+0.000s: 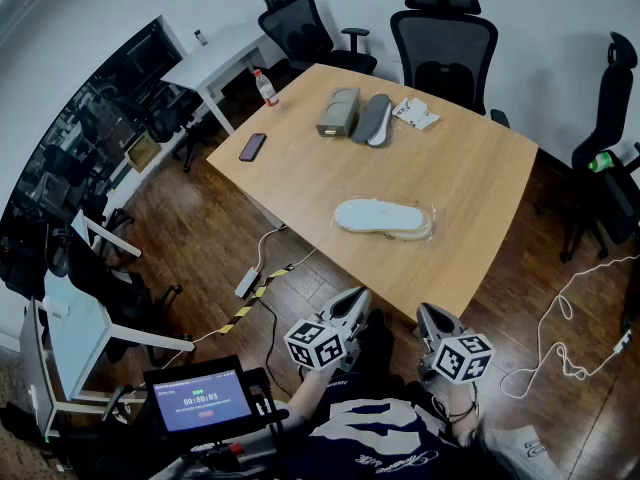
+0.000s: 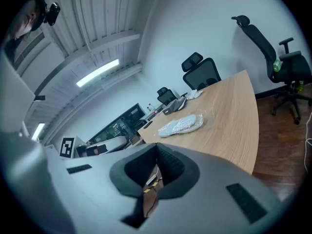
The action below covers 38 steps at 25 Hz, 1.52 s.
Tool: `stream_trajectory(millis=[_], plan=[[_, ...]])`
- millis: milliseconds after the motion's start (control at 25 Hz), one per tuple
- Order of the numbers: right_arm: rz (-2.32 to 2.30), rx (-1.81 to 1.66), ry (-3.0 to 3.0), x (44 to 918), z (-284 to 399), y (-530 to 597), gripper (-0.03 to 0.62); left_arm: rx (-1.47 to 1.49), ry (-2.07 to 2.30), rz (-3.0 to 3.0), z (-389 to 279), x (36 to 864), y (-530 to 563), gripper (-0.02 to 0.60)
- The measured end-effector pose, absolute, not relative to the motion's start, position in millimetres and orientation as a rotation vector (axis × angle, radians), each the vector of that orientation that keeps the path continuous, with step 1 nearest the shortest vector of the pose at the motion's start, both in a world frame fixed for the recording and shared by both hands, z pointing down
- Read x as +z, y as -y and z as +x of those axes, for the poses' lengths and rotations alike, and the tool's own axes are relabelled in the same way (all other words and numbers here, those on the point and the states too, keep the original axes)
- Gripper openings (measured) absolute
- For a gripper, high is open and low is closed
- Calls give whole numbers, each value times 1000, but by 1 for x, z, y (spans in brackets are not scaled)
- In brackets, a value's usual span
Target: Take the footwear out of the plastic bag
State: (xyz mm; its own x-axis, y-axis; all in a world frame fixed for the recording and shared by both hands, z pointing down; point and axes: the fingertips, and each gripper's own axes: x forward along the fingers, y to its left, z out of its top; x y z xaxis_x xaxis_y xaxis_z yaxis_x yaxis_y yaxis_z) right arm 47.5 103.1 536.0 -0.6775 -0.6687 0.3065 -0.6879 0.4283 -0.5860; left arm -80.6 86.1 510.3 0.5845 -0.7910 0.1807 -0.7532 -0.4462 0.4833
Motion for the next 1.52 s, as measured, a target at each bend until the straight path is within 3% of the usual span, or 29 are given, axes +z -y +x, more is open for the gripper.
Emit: stream_trajectory(millis=[600,960,1440,1520], plan=[[1340,1118,2573,535,2,46,-11,-52,1319,2223,-180,534,90,5],[1375,1141,2502,550,-29,102,-11,174,1250,2096,-211,597,150,5],[1532,1208,2360,576,20,123,-8,445,1228,1975,-221,657,169,5],[1489,1227,2354,582,31,126,81,461,1231,1956,-220,661,169,5]])
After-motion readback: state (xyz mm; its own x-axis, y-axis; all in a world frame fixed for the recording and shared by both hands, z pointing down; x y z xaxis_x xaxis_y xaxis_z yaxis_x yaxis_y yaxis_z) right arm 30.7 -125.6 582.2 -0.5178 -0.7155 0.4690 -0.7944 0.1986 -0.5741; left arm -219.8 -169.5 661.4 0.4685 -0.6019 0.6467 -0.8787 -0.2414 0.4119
